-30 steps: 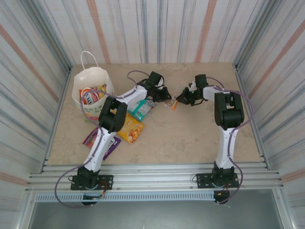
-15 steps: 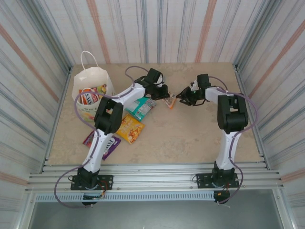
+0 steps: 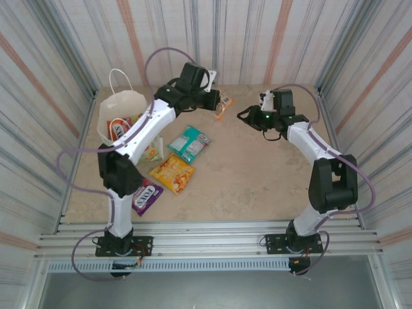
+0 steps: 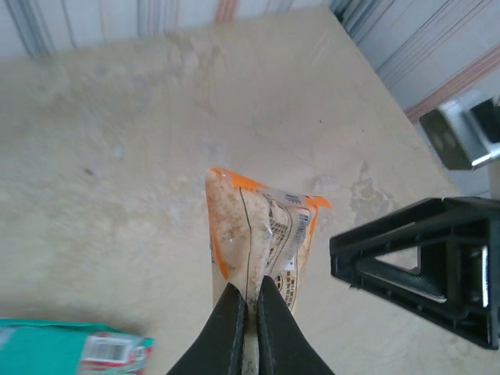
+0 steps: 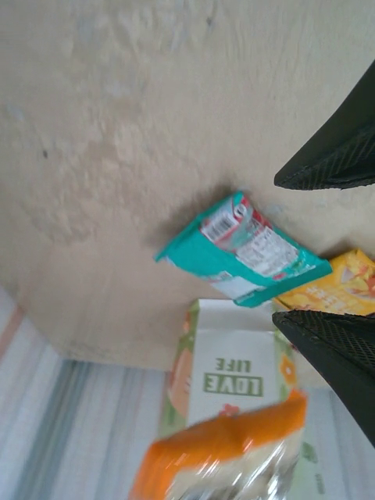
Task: Place the snacks into the paper bag
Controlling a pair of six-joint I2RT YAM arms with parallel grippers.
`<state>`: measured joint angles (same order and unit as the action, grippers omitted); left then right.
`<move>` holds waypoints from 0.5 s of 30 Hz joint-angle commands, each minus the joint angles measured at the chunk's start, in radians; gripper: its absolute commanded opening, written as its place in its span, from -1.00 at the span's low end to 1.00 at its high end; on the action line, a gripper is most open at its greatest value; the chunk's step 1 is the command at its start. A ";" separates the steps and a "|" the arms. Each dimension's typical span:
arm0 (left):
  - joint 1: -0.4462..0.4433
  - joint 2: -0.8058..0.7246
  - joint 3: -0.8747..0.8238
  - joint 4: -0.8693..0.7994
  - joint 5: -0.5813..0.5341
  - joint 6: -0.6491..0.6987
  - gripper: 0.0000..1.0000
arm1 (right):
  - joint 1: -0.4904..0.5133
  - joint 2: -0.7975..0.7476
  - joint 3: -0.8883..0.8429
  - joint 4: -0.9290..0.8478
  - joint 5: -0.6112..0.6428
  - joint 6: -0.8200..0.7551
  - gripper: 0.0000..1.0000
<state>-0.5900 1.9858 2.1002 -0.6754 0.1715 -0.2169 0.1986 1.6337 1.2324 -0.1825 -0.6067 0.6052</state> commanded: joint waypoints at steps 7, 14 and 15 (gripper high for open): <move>0.080 -0.247 0.051 -0.300 -0.266 0.354 -1.00 | 0.215 -0.126 -0.027 0.038 0.069 -0.217 -0.13; 0.269 -0.438 -0.075 -0.335 -0.295 0.404 -1.00 | 0.300 -0.152 -0.062 0.075 0.052 -0.230 -0.15; 0.303 -0.464 -0.099 -0.330 -0.295 0.401 -1.00 | 0.308 -0.150 -0.062 0.071 0.050 -0.230 -0.15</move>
<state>-0.3416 1.5940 2.0453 -0.9665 -0.0853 0.1390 0.4896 1.5002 1.1828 -0.1230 -0.5648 0.4091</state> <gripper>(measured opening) 0.073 0.427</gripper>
